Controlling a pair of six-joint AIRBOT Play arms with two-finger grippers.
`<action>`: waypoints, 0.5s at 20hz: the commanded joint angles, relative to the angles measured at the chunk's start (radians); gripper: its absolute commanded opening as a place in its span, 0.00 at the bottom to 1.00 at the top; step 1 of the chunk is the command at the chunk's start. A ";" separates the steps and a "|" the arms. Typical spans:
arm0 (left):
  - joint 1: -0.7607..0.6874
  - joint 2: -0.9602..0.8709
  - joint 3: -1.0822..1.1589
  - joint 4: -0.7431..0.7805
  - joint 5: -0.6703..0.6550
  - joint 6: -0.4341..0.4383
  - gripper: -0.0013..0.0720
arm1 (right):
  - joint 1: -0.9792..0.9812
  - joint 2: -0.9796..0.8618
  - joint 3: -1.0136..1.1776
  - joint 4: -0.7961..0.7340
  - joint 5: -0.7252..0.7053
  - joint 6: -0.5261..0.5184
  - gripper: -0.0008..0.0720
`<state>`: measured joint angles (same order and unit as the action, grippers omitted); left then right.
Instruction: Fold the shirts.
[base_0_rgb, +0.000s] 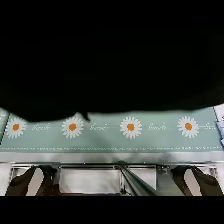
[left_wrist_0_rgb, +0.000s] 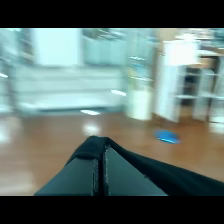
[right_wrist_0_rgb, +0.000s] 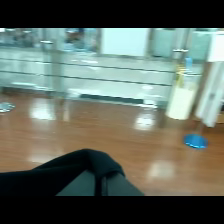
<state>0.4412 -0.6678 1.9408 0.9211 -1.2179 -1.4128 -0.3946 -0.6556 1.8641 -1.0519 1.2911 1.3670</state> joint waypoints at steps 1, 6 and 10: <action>-0.012 0.112 0.010 0.201 -0.049 -0.026 0.04 | 0.001 0.081 -0.011 -0.111 0.102 0.041 0.05; -0.063 0.121 -0.146 0.261 -0.090 -0.059 0.04 | 0.001 0.087 -0.162 -0.107 0.125 0.043 0.05; -0.064 0.048 -0.455 0.229 -0.091 -0.069 0.04 | 0.001 0.005 -0.340 -0.044 0.137 0.007 0.05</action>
<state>0.3824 -0.5831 1.6650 1.1511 -1.3045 -1.4731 -0.3946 -0.6086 1.6318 -1.1347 1.4132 1.4010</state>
